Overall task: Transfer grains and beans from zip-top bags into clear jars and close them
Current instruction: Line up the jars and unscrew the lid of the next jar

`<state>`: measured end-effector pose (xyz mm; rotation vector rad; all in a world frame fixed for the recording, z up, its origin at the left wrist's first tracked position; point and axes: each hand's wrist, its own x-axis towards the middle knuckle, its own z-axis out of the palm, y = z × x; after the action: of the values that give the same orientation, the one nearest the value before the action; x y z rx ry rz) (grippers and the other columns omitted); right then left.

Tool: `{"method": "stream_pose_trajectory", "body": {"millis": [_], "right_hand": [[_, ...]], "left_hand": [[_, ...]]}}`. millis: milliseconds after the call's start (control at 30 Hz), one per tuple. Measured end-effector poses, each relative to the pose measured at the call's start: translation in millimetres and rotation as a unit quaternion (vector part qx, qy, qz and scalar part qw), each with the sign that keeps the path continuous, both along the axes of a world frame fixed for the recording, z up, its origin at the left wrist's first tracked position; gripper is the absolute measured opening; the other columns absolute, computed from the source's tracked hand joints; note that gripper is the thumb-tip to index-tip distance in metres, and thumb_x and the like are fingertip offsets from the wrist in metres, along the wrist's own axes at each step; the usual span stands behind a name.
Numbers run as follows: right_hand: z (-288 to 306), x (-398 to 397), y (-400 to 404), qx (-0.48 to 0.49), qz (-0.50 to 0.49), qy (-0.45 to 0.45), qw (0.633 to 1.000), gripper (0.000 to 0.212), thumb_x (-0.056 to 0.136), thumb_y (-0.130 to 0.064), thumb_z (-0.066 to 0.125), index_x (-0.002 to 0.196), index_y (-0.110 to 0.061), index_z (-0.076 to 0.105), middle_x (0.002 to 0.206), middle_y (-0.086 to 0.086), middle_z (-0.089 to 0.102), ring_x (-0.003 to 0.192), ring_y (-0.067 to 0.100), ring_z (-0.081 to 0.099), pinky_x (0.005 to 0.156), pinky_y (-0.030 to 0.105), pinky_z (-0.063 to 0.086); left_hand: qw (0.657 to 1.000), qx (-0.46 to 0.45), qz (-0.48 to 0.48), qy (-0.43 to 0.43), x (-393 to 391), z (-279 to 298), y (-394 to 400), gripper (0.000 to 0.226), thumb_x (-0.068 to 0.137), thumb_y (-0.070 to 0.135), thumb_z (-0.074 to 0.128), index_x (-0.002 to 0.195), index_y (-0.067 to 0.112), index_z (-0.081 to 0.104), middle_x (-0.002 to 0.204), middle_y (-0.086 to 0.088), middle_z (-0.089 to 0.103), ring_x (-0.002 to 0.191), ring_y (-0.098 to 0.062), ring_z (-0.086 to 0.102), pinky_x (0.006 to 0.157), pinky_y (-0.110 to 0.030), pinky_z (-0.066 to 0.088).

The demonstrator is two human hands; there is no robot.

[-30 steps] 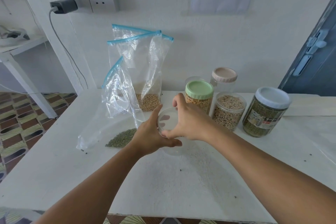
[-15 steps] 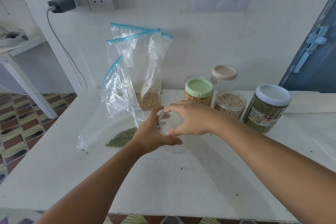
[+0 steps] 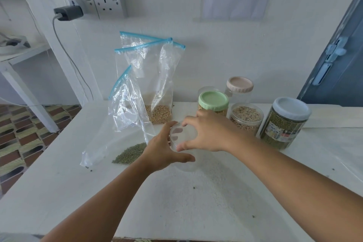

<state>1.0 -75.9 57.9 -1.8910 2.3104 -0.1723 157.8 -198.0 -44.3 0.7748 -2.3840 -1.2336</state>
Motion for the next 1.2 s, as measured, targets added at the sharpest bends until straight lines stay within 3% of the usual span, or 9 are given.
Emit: {"method": "stream_pose_trajectory", "body": {"millis": [100, 233, 433, 600, 733, 833, 967, 1033, 1200], "right_hand": [[-3.0, -3.4, -1.0, 0.003, 0.024, -0.051, 0.998, 0.071, 0.079, -0.074, 0.071, 0.140, -0.042, 0.055, 0.133, -0.004, 0.053, 0.132, 0.018, 0.044, 0.105, 0.043, 0.045], [5.9, -14.3, 5.5, 0.069, 0.051, -0.119, 0.989, 0.064, 0.083, -0.060, 0.076, 0.142, -0.057, 0.049, 0.169, -0.005, 0.021, 0.157, 0.016, 0.010, 0.123, 0.048, 0.024], [-9.1, 1.1, -2.2, 0.008, 0.032, -0.086, 0.996, 0.056, 0.081, -0.071, 0.068, 0.132, -0.053, 0.051, 0.133, -0.004, 0.051, 0.132, 0.022, 0.043, 0.105, 0.047, 0.045], [8.8, -11.8, 8.2, 0.084, 0.063, -0.133, 0.986, 0.062, 0.087, -0.050, 0.076, 0.140, -0.063, 0.046, 0.171, -0.004, 0.013, 0.159, 0.018, 0.005, 0.123, 0.048, 0.022], [3.4, -0.7, 4.0, 0.048, 0.004, -0.077, 0.996, 0.076, 0.080, -0.082, 0.062, 0.147, -0.056, 0.039, 0.158, 0.000, 0.034, 0.147, 0.023, 0.035, 0.112, 0.046, 0.040], [-6.6, 7.3, -2.2, 0.020, -0.001, -0.040, 0.999, 0.076, 0.081, -0.081, 0.060, 0.147, -0.050, 0.041, 0.139, 0.001, 0.049, 0.130, 0.025, 0.050, 0.102, 0.047, 0.049], [4.3, -1.5, 3.0, 0.086, 0.049, -0.113, 0.989, 0.071, 0.089, -0.050, 0.070, 0.151, -0.055, 0.036, 0.169, 0.001, 0.018, 0.157, 0.023, 0.009, 0.121, 0.051, 0.026], [7.5, -2.6, 7.1, 0.098, 0.036, -0.122, 0.987, 0.079, 0.086, -0.060, 0.071, 0.153, -0.059, 0.027, 0.173, -0.003, 0.002, 0.159, 0.019, -0.003, 0.123, 0.054, 0.022], [-7.8, 10.0, -0.9, 0.032, 0.004, -0.032, 0.999, 0.078, 0.082, -0.077, 0.062, 0.151, -0.053, 0.033, 0.149, 0.003, 0.041, 0.141, 0.027, 0.039, 0.107, 0.049, 0.045]], "left_hand": [[1.000, 0.007, -0.002, 0.001, -0.5, 0.8, -0.1, 0.123, 0.045, 0.068, 0.098, 0.148, 0.047, 0.033, 0.137, 0.026, 0.057, 0.127, -0.004, 0.058, 0.102, -0.033, 0.052], [1.000, 0.002, 0.001, 0.001, -0.8, 2.1, 0.8, 0.118, 0.046, 0.067, 0.098, 0.143, 0.053, 0.032, 0.134, 0.026, 0.057, 0.123, -0.005, 0.060, 0.098, -0.031, 0.053], [1.000, -0.003, -0.004, 0.003, -1.1, 1.9, 0.1, 0.115, 0.046, 0.068, 0.098, 0.141, 0.053, 0.035, 0.134, 0.030, 0.057, 0.124, -0.003, 0.060, 0.098, -0.031, 0.053], [1.000, -0.004, 0.000, 0.004, -0.7, 1.7, 1.3, 0.111, 0.051, 0.060, 0.101, 0.137, 0.057, 0.031, 0.131, 0.030, 0.056, 0.121, 0.000, 0.060, 0.093, -0.021, 0.049], [1.000, -0.005, -0.004, 0.009, 0.0, 1.6, 0.2, 0.116, 0.047, 0.065, 0.099, 0.142, 0.059, 0.031, 0.136, 0.027, 0.057, 0.124, -0.001, 0.060, 0.100, -0.032, 0.054], [1.000, -0.013, -0.006, 0.012, -0.2, 3.4, 1.0, 0.109, 0.048, 0.061, 0.100, 0.129, 0.075, 0.028, 0.136, 0.027, 0.057, 0.124, 0.004, 0.059, 0.099, -0.031, 0.055], [1.000, -0.013, -0.001, 0.019, -0.9, 3.1, 1.0, 0.105, 0.046, 0.062, 0.099, 0.124, 0.076, 0.031, 0.135, 0.025, 0.057, 0.124, -0.001, 0.060, 0.097, -0.028, 0.052], [1.000, -0.016, -0.006, 0.018, -1.9, 3.6, 1.7, 0.105, 0.048, 0.062, 0.099, 0.125, 0.074, 0.029, 0.138, 0.023, 0.057, 0.124, 0.000, 0.059, 0.093, -0.022, 0.048], [1.000, -0.022, -0.010, 0.018, -0.8, 4.1, 0.9, 0.107, 0.049, 0.059, 0.101, 0.129, 0.070, 0.030, 0.137, 0.023, 0.057, 0.124, 0.000, 0.060, 0.093, -0.023, 0.051]]}}
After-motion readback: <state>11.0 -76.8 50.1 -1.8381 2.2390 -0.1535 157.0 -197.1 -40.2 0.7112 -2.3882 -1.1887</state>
